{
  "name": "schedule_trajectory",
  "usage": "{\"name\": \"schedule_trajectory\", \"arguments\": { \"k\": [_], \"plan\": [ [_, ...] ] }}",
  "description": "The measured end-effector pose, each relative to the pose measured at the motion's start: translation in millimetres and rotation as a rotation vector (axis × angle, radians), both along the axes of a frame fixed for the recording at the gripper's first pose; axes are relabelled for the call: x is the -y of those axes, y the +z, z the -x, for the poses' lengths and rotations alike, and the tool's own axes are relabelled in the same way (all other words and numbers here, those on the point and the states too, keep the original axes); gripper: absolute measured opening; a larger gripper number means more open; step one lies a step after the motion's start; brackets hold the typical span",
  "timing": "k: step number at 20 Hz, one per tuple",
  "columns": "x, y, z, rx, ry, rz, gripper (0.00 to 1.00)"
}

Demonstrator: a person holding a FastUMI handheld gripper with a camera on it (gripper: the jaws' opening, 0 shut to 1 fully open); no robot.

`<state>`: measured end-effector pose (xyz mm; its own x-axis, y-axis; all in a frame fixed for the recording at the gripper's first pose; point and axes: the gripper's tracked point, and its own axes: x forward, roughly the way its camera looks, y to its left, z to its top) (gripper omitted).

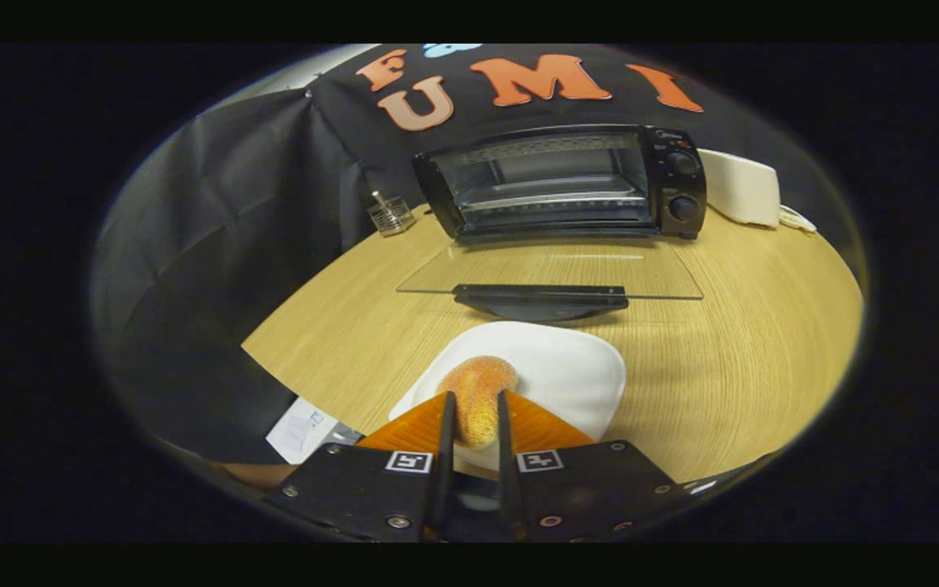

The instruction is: Open the toaster oven, put the food inside, and close the toaster oven door.

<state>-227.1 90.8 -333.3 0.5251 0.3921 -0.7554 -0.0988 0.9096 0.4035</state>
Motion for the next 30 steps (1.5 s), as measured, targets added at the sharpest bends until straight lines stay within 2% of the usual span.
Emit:
{"name": "schedule_trajectory", "arguments": {
  "k": [3, 8, 14, 19, 22, 26, 30],
  "plan": [
    [1, 12, -28, 0.054, -0.078, -0.061, 0.23],
    [3, 37, -86, 0.126, -0.271, -0.249, 0.23],
    [18, 39, -158, 0.165, -0.451, -0.35, 0.23],
    [24, 38, -222, 0.181, -0.528, -0.395, 0.23],
    [28, 29, -257, 0.176, -0.555, -0.369, 0.23],
    [26, 11, -286, 0.15, -0.584, -0.391, 0.23],
    [41, -17, -304, 0.111, -0.654, -0.387, 0.23]
  ]
}}
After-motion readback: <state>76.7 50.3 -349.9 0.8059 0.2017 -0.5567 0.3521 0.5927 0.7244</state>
